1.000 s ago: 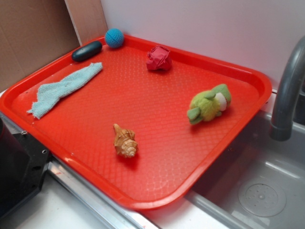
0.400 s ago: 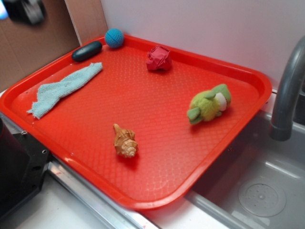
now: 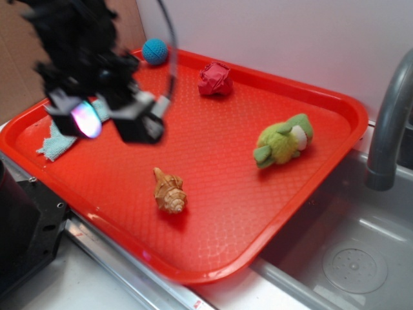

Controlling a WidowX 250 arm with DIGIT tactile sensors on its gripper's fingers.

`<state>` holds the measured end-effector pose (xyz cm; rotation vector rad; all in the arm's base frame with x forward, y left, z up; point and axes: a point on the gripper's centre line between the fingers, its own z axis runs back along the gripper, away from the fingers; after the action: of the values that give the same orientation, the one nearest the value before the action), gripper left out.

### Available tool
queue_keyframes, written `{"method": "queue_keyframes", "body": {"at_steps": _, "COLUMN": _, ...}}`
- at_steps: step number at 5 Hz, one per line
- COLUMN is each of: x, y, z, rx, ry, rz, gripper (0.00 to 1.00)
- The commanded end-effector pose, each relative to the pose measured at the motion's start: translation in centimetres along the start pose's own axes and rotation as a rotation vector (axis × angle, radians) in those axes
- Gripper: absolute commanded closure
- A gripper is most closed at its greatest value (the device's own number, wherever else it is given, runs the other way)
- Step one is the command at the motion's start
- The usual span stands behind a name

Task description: Grab the shell.

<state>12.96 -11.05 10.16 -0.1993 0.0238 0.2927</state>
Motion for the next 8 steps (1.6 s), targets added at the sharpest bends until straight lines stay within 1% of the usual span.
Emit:
{"method": "queue_keyframes", "body": {"at_steps": 1, "x": 3.8, "y": -2.3, "z": -3.9, "rx": -0.033, "ry": 0.045, "rz": 0.014, "gripper": 0.0}}
{"method": "queue_keyframes", "body": {"at_steps": 2, "x": 4.2, "y": -2.9, "z": -6.3, "rx": 0.039, "ry": 0.08, "rz": -0.001, "gripper": 0.0}}
{"method": "queue_keyframes", "body": {"at_steps": 3, "x": 3.4, "y": -1.9, "z": -6.7, "rx": 0.084, "ry": 0.065, "rz": 0.018, "gripper": 0.0}}
{"method": "queue_keyframes", "body": {"at_steps": 4, "x": 2.7, "y": -1.2, "z": -7.0, "rx": 0.114, "ry": 0.074, "rz": 0.009, "gripper": 0.0}}
{"method": "queue_keyframes", "body": {"at_steps": 5, "x": 3.0, "y": -0.8, "z": -7.3, "rx": 0.162, "ry": 0.061, "rz": -0.004, "gripper": 0.13}}
{"method": "queue_keyframes", "body": {"at_steps": 6, "x": 3.0, "y": -0.6, "z": -7.4, "rx": 0.181, "ry": 0.058, "rz": 0.0, "gripper": 1.0}}
{"method": "queue_keyframes", "body": {"at_steps": 7, "x": 3.0, "y": 1.0, "z": -2.9, "rx": 0.177, "ry": -0.007, "rz": -0.092, "gripper": 1.0}}
{"method": "queue_keyframes", "body": {"at_steps": 8, "x": 3.6, "y": 3.0, "z": 2.7, "rx": 0.206, "ry": -0.044, "rz": -0.217, "gripper": 1.0}}
